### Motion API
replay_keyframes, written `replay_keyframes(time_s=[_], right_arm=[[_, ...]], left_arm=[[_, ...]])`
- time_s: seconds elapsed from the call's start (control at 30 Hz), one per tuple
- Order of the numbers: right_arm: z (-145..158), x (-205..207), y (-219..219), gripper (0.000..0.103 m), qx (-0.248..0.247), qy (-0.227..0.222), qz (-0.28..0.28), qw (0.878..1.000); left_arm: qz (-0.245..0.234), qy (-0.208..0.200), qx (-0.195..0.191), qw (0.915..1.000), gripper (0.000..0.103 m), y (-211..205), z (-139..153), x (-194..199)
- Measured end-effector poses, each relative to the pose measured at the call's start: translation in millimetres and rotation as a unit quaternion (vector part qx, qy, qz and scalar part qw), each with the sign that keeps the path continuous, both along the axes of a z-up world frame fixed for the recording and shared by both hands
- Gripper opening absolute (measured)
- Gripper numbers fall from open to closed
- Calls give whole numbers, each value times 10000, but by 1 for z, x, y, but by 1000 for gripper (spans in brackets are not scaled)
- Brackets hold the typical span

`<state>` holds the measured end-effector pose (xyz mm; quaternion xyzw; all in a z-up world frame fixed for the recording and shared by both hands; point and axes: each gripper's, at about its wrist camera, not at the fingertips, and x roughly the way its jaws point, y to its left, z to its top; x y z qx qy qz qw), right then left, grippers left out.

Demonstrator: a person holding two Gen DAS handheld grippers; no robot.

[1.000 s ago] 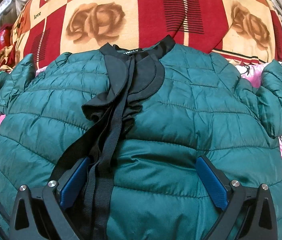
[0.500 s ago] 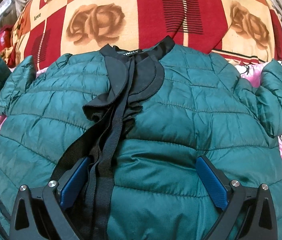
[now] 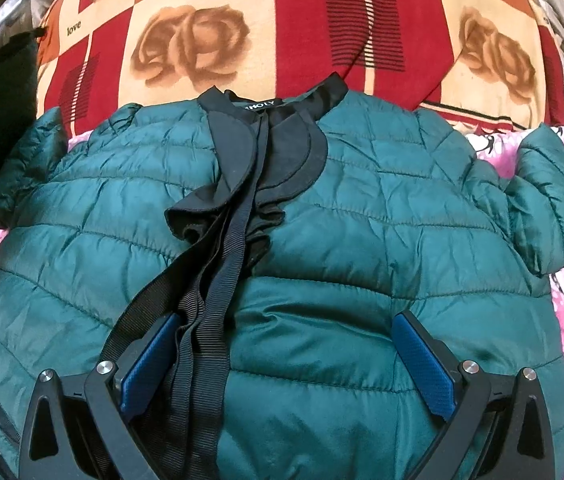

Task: Fold large clothes

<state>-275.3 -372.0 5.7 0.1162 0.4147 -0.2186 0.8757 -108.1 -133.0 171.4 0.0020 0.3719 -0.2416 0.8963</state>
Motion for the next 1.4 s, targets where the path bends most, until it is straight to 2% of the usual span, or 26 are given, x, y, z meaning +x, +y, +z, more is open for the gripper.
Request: replay_keyframes(time_s=[0.23, 0.37, 0.6, 0.77, 1.1, 1.4], right_arm=[[6, -6, -3, 103, 152, 70, 85, 9998], [18, -20, -4, 103, 306, -74, 123, 9994], [39, -45, -30, 103, 709, -270, -205, 9969], [52, -60, -42, 103, 588, -276, -298, 9974], [55, -80, -70, 103, 639, -366, -571, 9956], [45, -93, -88, 103, 730, -257, -763, 9941]], left_arm=[[-192, -14, 164, 9997, 9, -30, -7, -22], [-277, -68, 203, 9994, 9, -43, -9, -30], [-534, -25, 212, 9983, 9, -73, -12, -46], [-716, 37, 194, 9972, 9, -95, -14, -56], [-1128, 124, 244, 9932, 9, -137, -19, -80], [-1509, 281, 357, 9875, 9, -180, -35, -101]])
